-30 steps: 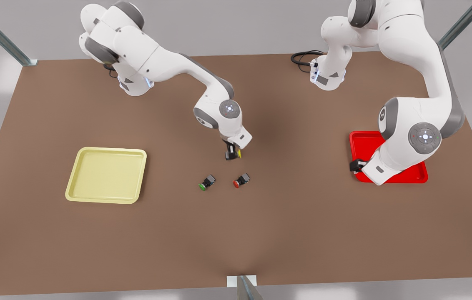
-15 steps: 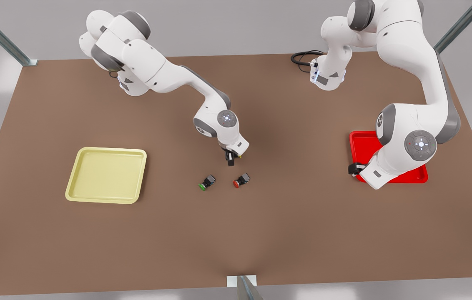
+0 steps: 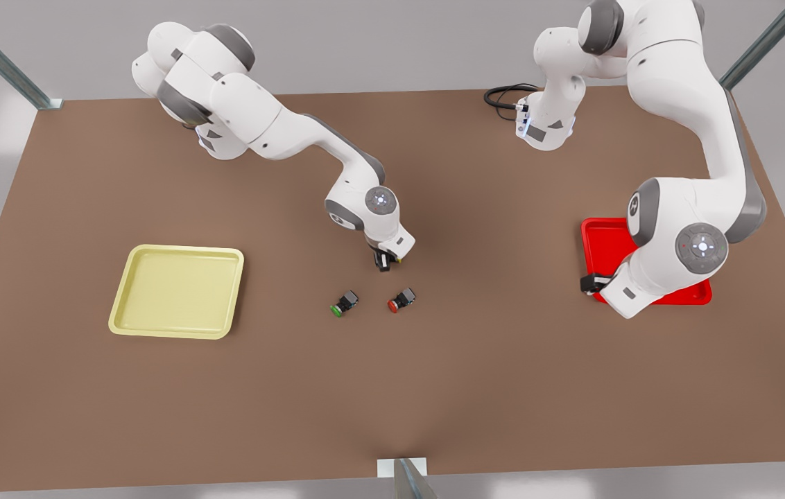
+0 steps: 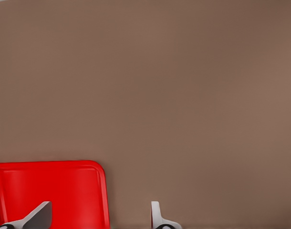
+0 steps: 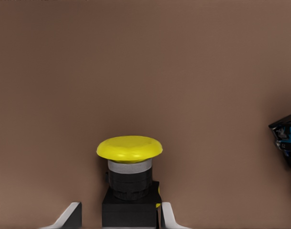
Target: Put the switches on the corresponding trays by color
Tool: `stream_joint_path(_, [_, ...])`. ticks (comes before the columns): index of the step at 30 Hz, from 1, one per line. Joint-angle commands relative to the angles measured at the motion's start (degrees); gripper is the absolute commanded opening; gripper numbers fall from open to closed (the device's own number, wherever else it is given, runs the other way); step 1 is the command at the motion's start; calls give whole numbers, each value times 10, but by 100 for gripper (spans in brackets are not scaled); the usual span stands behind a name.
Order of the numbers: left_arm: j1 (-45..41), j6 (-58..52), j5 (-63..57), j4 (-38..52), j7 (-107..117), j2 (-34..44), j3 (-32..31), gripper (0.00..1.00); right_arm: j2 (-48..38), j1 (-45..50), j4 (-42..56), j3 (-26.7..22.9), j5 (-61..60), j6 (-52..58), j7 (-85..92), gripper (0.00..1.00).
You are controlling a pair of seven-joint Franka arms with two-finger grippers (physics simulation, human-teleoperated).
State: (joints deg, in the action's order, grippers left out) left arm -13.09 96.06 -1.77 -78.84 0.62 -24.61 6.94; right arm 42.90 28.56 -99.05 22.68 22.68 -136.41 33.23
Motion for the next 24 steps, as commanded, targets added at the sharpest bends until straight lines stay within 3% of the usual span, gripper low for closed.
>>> stream_joint_path(1, [0, 0, 1, 0, 0, 0, 0, 100, 0, 0, 0, 0, 0, 0, 0, 54])
stream_joint_path(24, [1, 0, 5, 0, -4, -3, 1, 100, -7, -1, -1, -3, 0, 2, 4, 50])
